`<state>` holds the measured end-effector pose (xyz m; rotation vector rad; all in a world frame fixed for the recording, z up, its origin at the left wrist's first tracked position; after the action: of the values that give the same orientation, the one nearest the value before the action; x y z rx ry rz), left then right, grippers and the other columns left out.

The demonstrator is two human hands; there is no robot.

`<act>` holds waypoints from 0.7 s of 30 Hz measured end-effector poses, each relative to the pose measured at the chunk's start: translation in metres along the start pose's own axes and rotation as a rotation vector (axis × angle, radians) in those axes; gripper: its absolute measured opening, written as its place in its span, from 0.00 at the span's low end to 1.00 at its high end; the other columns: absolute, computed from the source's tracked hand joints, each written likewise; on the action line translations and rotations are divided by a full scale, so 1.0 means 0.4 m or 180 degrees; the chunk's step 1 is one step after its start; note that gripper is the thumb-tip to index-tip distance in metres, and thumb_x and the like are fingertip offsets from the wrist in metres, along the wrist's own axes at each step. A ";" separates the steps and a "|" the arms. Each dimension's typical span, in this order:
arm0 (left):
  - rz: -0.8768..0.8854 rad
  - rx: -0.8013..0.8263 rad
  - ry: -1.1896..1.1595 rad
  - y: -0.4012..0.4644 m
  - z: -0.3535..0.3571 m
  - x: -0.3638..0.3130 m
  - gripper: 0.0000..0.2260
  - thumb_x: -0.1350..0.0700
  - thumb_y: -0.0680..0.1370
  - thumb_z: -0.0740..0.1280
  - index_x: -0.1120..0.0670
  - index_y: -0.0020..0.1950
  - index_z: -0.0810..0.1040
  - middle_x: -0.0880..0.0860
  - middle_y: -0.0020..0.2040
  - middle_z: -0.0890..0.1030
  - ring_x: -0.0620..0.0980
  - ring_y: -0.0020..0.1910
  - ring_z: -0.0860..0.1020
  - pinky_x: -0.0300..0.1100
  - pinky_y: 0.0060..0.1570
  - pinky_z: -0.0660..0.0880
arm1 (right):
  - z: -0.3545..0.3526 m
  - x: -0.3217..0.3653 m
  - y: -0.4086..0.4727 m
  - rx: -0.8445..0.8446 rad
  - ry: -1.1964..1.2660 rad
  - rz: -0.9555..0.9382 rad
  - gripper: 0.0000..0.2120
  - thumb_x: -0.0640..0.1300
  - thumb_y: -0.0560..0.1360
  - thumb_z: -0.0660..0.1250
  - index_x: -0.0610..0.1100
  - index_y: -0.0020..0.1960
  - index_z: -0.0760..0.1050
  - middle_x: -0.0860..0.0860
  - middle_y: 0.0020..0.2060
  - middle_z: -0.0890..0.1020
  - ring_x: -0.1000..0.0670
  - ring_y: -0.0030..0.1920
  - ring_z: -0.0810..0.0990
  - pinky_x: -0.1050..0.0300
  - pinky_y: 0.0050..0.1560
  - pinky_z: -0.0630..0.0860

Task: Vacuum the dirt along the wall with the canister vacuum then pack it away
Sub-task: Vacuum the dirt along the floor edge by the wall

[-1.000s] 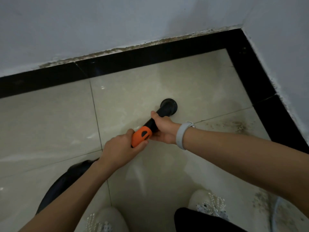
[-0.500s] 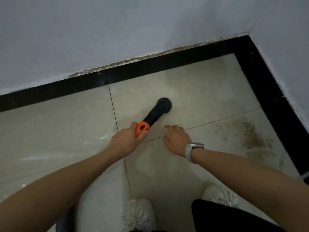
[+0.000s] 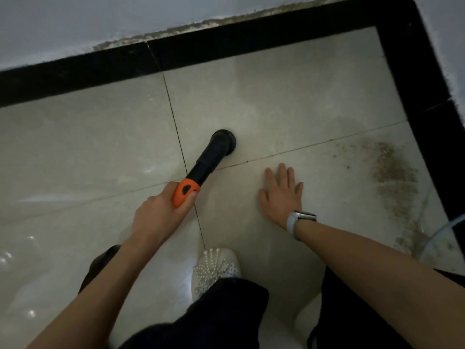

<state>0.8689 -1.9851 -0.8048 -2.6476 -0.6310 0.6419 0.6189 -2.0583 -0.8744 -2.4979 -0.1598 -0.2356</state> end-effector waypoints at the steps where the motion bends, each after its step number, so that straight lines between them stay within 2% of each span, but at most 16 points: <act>1: 0.0010 0.0033 -0.0002 -0.016 0.003 0.005 0.19 0.37 0.75 0.59 0.48 0.57 0.72 0.50 0.33 0.75 0.53 0.32 0.74 0.43 0.32 0.67 | 0.002 0.002 -0.002 -0.0021 0.0005 0.0013 0.29 0.51 0.80 0.52 0.48 0.78 0.45 0.44 0.77 0.40 0.42 0.76 0.38 0.37 0.72 0.41; 7: 0.0234 0.0252 -0.0063 -0.065 0.039 0.002 0.17 0.40 0.76 0.62 0.48 0.60 0.72 0.45 0.31 0.73 0.43 0.28 0.72 0.36 0.27 0.63 | 0.010 -0.023 -0.032 -0.0172 0.0006 -0.0055 0.28 0.48 0.80 0.52 0.47 0.77 0.47 0.45 0.77 0.43 0.45 0.76 0.40 0.41 0.73 0.41; 13: 0.0532 0.0293 -0.0270 0.024 0.064 -0.099 0.18 0.37 0.74 0.60 0.48 0.57 0.73 0.45 0.31 0.74 0.44 0.30 0.73 0.37 0.28 0.65 | 0.013 -0.047 -0.048 -0.0210 -0.0098 -0.0131 0.27 0.47 0.80 0.51 0.48 0.77 0.48 0.47 0.77 0.44 0.47 0.77 0.41 0.40 0.73 0.42; 21: 0.0936 0.0389 -0.0269 0.084 0.117 -0.269 0.20 0.35 0.75 0.58 0.48 0.56 0.73 0.43 0.32 0.72 0.40 0.30 0.71 0.37 0.28 0.64 | -0.009 -0.117 -0.037 -0.0257 -0.0042 0.0155 0.28 0.48 0.80 0.51 0.50 0.77 0.47 0.47 0.77 0.44 0.46 0.76 0.41 0.37 0.72 0.42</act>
<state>0.7708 -2.0561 -0.8209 -2.6302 -0.2148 0.8489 0.5701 -2.0513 -0.8724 -2.5807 -0.0966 -0.2093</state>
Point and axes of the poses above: each hand's wrist, its own y-axis towards the middle knuckle, its own z-axis out of the palm, x = y × z, the point moved 4 cm from there along y, towards the middle knuckle
